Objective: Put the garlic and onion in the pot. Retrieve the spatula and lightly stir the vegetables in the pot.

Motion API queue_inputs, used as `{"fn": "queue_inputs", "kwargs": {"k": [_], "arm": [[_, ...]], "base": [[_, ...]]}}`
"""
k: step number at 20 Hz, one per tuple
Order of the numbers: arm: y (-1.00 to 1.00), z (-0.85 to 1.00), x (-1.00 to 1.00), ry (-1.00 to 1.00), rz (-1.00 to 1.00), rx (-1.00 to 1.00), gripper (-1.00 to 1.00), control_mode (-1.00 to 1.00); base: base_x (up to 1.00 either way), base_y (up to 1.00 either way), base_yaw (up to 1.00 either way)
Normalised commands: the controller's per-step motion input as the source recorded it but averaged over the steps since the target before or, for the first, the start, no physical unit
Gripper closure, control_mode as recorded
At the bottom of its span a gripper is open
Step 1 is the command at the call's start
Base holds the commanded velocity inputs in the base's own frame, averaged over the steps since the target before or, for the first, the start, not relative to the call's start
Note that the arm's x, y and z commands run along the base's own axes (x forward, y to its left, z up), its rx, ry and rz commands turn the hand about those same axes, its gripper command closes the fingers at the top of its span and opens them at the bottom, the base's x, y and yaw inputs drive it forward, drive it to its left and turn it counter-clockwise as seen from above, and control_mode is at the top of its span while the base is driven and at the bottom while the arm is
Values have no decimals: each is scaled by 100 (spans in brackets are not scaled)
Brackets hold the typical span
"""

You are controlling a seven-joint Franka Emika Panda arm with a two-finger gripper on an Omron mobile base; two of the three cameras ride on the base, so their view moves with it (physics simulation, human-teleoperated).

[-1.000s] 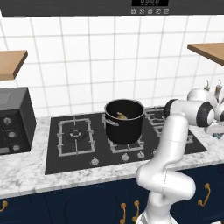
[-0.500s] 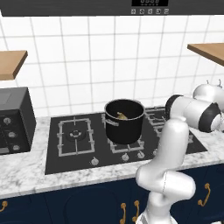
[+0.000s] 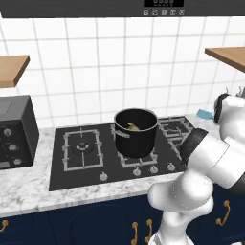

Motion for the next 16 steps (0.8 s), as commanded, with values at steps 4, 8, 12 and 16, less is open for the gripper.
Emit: {"fn": "queue_inputs", "kwargs": {"k": [4,8,12,16], "arm": [[95,100,0,0,43,-26,100,-100],[82,100,0,8,36,-24,100,-100],[55,100,0,11,31,-19,100,-100],[49,100,0,12,21,-16,100,-100]], "base": [[0,0,0],[0,0,0],[0,0,0],[0,0,0]]}}
